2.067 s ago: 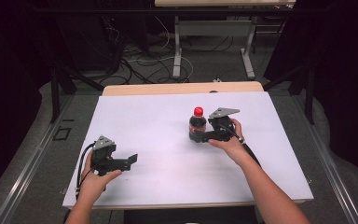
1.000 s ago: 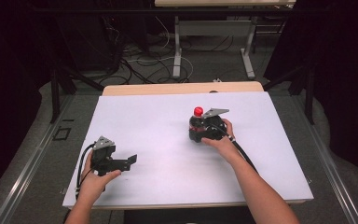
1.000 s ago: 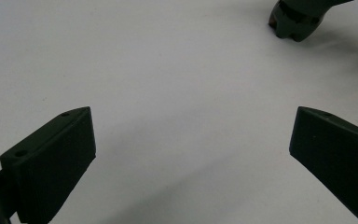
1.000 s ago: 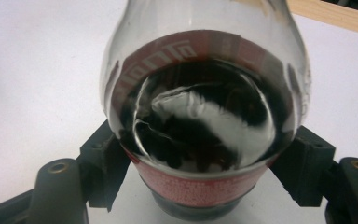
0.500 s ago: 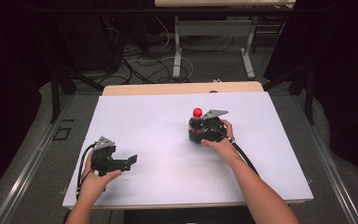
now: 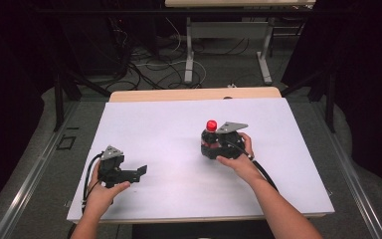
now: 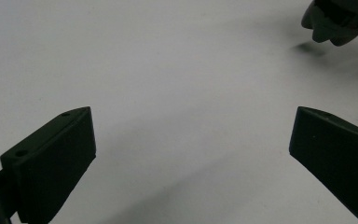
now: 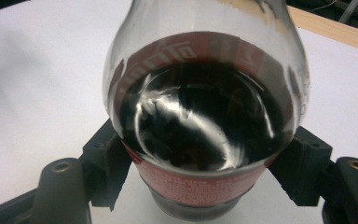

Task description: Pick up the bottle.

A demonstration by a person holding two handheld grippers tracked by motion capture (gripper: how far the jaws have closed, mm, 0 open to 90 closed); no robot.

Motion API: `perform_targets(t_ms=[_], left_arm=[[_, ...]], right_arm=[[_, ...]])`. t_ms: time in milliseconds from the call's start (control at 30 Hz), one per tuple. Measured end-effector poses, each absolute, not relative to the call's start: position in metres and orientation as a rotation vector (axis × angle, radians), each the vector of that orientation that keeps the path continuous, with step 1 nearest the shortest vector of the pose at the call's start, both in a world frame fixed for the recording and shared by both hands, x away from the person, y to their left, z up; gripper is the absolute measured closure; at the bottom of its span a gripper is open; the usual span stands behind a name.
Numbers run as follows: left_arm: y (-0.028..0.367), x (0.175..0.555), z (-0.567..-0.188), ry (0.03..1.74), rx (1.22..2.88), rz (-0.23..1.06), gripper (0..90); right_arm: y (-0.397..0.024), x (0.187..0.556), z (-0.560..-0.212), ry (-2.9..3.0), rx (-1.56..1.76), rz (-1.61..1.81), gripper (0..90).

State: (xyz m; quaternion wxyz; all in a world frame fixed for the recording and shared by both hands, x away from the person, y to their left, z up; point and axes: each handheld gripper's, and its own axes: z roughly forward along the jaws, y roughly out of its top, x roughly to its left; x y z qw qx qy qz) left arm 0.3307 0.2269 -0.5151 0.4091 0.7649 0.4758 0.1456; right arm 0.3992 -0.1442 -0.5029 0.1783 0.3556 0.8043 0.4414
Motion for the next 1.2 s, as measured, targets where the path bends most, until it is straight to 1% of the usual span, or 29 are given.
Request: perform_targets(t_ms=[267, 500, 533, 667, 767, 800, 1000, 1033, 1133, 1200], left_arm=[[0.223, 0.329, -0.514, 1.191, 1.932, 0.364, 0.9], [0.218, 0.327, -0.511, 1.176, 1.926, 0.372, 1.9], [0.218, 0.327, -0.509, 1.164, 1.941, 0.376, 3.2], [0.211, 0.324, -0.504, 1.143, 1.934, 0.375, 5.4], [0.202, 0.321, -0.497, 1.096, 1.937, 0.358, 8.3], [0.195, 0.319, -0.49, 1.043, 1.936, 0.332, 8.9], [0.171, 0.311, -0.462, 0.878, 1.943, 0.239, 13.1], [0.171, 0.311, -0.462, 0.878, 1.943, 0.239, 14.3], [0.158, 0.307, -0.45, 0.802, 1.944, 0.186, 15.4], [0.149, 0.306, -0.444, 0.76, 1.947, 0.188, 16.1]], right_arm=[[-0.149, 0.37, -0.487, 2.314, 0.957, 1.254, 28.6], [-0.147, 0.349, -0.484, 2.313, 0.901, 1.282, 28.6], [-0.147, 0.343, -0.484, 2.325, 0.887, 1.295, 28.6], [-0.146, 0.335, -0.486, 2.34, 0.874, 1.299, 28.6], [-0.145, 0.327, -0.492, 2.356, 0.858, 1.313, 28.6], [-0.144, 0.326, -0.494, 2.366, 0.847, 1.309, 28.6], [-0.141, 0.321, -0.501, 2.416, 0.814, 1.289, 28.6], [-0.141, 0.321, -0.501, 2.416, 0.814, 1.289, 28.6], [-0.14, 0.318, -0.502, 2.416, 0.809, 1.303, 28.6], [-0.14, 0.316, -0.501, 2.433, 0.794, 1.3, 28.6]])
